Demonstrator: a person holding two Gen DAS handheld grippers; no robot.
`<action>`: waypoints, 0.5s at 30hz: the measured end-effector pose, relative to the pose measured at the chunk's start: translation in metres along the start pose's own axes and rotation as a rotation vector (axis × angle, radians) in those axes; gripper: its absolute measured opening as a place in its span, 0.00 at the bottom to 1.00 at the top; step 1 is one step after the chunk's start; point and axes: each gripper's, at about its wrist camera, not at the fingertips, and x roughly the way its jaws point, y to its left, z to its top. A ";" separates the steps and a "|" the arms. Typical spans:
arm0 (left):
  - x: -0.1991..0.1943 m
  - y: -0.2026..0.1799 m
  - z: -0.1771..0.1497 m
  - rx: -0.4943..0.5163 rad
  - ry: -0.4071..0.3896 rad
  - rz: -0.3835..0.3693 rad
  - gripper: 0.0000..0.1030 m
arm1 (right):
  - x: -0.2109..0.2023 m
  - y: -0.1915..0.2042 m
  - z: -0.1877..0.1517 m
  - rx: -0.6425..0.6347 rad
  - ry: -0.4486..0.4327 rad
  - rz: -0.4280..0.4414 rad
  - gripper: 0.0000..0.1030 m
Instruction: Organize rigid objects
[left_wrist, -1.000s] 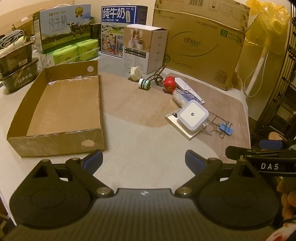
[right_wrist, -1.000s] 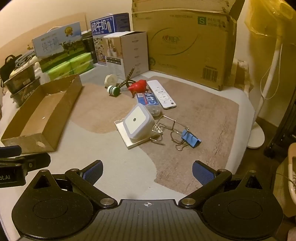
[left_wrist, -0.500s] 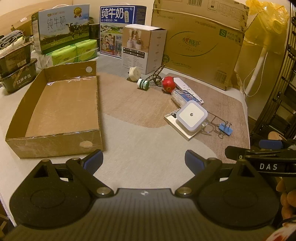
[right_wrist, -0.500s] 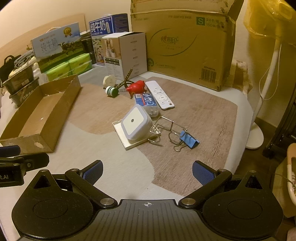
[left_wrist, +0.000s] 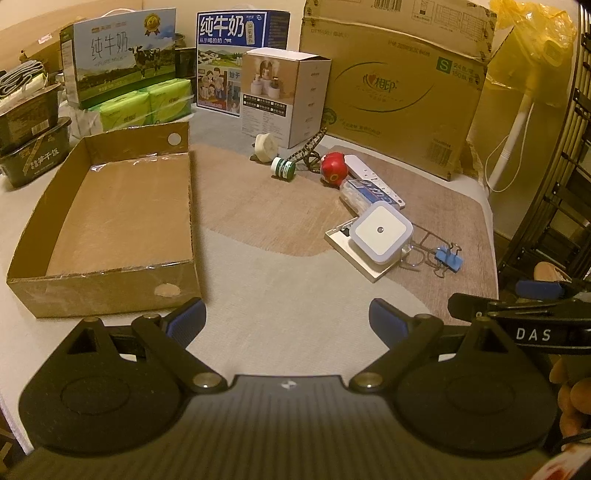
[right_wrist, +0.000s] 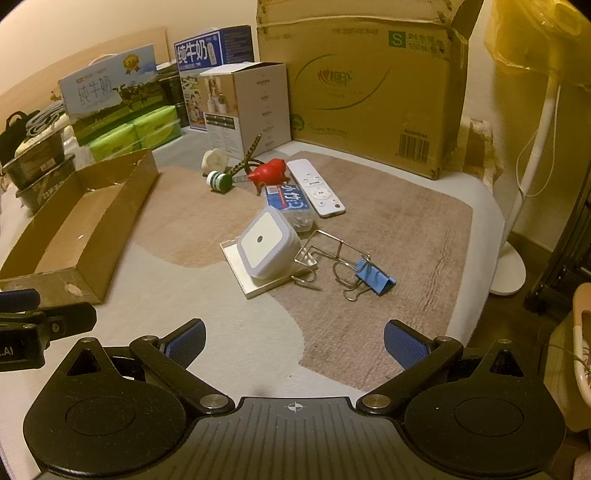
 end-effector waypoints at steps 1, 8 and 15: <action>0.000 0.000 0.001 0.000 -0.001 -0.001 0.91 | 0.001 -0.001 0.000 0.001 0.001 -0.001 0.99; 0.006 -0.003 0.003 0.010 -0.002 -0.010 0.91 | 0.003 -0.009 0.002 0.008 0.002 -0.009 0.99; 0.014 -0.008 0.005 0.020 0.004 -0.024 0.91 | 0.008 -0.017 0.003 0.015 0.006 -0.017 0.99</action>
